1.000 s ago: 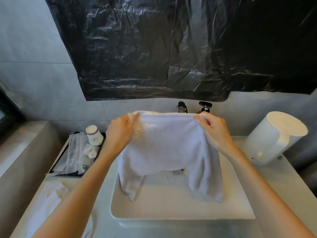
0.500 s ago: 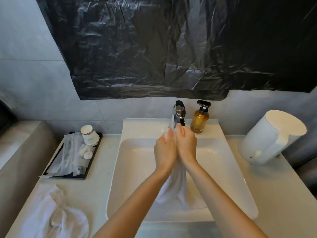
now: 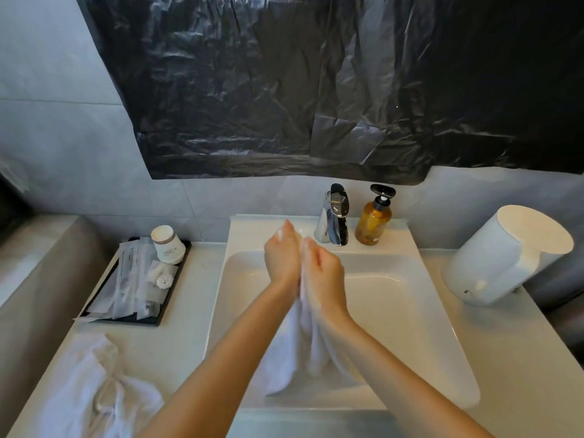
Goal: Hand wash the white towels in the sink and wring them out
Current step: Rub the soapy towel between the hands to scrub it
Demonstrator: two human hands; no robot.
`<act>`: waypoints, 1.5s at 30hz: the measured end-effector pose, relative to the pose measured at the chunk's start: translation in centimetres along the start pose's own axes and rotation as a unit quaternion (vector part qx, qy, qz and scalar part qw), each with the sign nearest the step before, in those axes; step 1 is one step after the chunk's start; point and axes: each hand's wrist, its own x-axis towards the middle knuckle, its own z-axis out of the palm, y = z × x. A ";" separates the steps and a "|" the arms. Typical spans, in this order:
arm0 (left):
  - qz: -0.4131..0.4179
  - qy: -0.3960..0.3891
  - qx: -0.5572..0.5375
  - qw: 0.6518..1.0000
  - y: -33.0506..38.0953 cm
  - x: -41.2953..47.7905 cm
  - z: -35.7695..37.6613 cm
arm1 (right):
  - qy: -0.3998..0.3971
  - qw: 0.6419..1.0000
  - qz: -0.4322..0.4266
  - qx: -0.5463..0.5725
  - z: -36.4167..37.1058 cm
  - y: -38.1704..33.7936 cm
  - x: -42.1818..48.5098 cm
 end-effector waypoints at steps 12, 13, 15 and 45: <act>0.008 -0.011 -0.031 0.999 0.8 -1.5 -0.6 | -0.001 1.000 0.006 0.009 0.2 -1.2 1.5; 0.016 -0.036 -0.015 0.999 0.5 -2.4 -0.3 | 0.033 0.999 0.022 0.029 -0.2 -1.4 2.9; 0.030 -0.075 0.020 0.996 -0.1 -3.5 0.3 | 0.115 0.990 0.037 0.065 -0.8 -1.5 4.3; -0.002 -0.047 -0.016 0.999 1.6 -2.5 -0.6 | 0.130 0.988 -0.001 0.085 0.6 -1.7 2.5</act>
